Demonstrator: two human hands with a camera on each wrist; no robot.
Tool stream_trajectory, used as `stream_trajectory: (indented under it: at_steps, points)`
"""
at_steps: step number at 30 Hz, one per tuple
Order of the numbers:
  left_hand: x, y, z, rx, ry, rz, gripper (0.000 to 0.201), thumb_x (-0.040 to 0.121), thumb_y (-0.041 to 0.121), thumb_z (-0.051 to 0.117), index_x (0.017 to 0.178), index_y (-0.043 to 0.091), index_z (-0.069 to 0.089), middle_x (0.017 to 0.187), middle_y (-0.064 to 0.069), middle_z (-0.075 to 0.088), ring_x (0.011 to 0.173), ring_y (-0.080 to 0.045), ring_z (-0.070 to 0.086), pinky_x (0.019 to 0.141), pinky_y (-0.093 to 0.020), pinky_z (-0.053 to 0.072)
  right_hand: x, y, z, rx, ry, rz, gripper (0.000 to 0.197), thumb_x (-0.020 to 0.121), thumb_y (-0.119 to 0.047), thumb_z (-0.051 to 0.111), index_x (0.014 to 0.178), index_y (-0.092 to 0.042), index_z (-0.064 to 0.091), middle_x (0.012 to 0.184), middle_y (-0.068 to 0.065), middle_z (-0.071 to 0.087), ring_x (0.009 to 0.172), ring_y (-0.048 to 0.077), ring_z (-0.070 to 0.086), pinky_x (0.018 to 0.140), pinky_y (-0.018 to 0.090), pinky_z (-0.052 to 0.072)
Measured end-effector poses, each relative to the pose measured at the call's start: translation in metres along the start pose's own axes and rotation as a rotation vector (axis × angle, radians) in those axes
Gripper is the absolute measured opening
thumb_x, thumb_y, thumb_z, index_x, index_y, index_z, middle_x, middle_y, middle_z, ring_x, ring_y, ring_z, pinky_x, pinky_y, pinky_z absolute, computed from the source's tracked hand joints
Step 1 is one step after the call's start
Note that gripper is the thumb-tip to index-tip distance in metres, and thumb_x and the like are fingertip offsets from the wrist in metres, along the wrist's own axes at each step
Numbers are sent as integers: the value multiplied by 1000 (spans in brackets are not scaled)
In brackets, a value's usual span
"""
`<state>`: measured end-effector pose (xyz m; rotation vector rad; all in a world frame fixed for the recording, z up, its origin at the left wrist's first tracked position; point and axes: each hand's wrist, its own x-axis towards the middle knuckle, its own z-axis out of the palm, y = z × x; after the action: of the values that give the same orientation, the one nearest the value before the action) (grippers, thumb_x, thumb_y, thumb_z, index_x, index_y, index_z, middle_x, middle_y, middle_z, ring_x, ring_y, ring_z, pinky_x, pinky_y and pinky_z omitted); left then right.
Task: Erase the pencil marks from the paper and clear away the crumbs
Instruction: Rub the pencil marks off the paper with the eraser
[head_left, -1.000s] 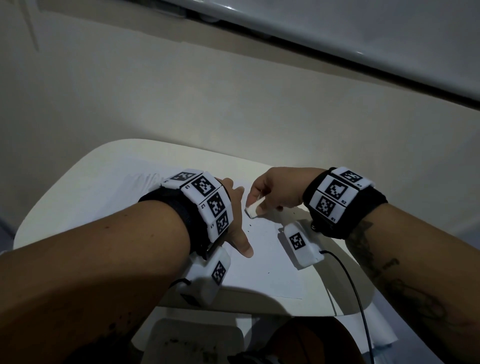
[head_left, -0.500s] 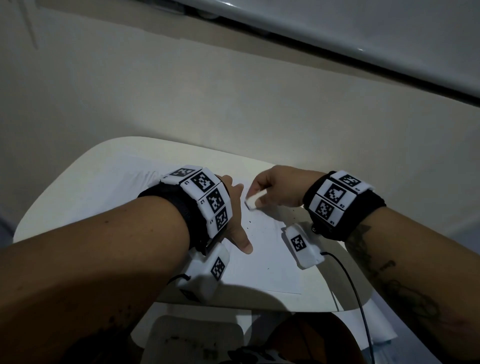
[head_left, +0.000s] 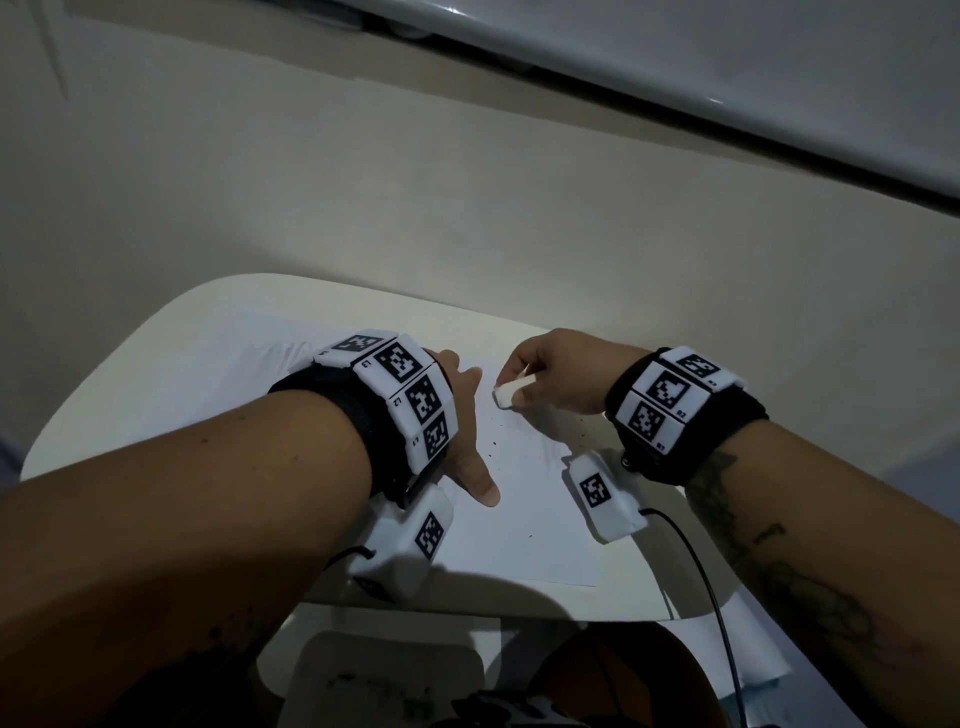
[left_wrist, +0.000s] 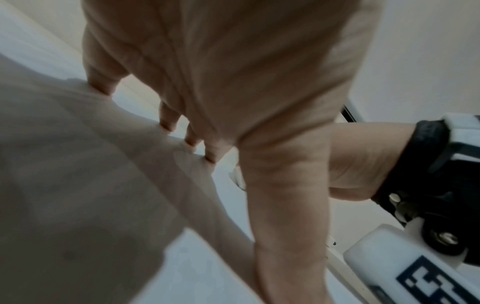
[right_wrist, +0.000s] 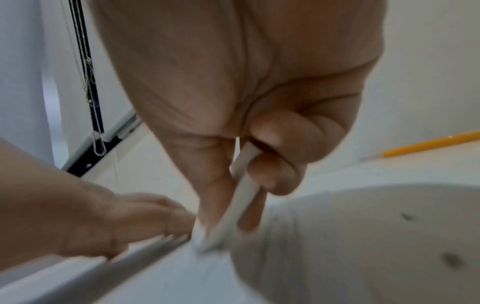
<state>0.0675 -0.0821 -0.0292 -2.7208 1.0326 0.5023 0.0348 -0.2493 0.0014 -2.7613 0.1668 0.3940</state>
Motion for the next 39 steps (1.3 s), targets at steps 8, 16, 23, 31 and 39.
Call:
stream_trajectory:
  at_steps: [8,16,23,31,39]
  points:
    - [0,1,0,11,-4,-13,149,30,100,53,153,23,15,143,-6,38,131,-30,42,102,-52,40,2,3,2,-8,8,-11,10,79,-43,76,88,-42,72,89,-20,68,85,2,62,78,25,52]
    - [-1,1,-1,-9,-6,-17,144,37,97,57,152,21,18,147,-6,35,134,-29,40,103,-51,37,-10,4,2,3,-107,-47,15,79,-38,79,94,-38,74,94,-20,72,92,-3,62,84,20,50]
    - [-4,-1,-4,-3,-43,2,151,29,100,52,154,34,0,150,-4,30,138,-33,33,105,-58,36,7,7,3,254,245,34,14,90,-26,67,104,-26,63,93,-1,61,67,8,55,59,23,45]
    - [-3,6,-5,-27,-4,-35,121,49,92,59,149,36,21,136,-4,40,125,-31,44,94,-50,41,5,11,16,458,90,68,12,84,-27,76,90,-17,74,65,3,68,58,19,62,68,37,60]
    - [-1,7,-6,-3,-8,-54,127,39,96,56,147,35,24,134,-3,41,122,-31,47,93,-51,43,10,11,10,246,107,25,15,81,-41,75,88,-28,74,78,0,74,69,13,66,79,36,59]
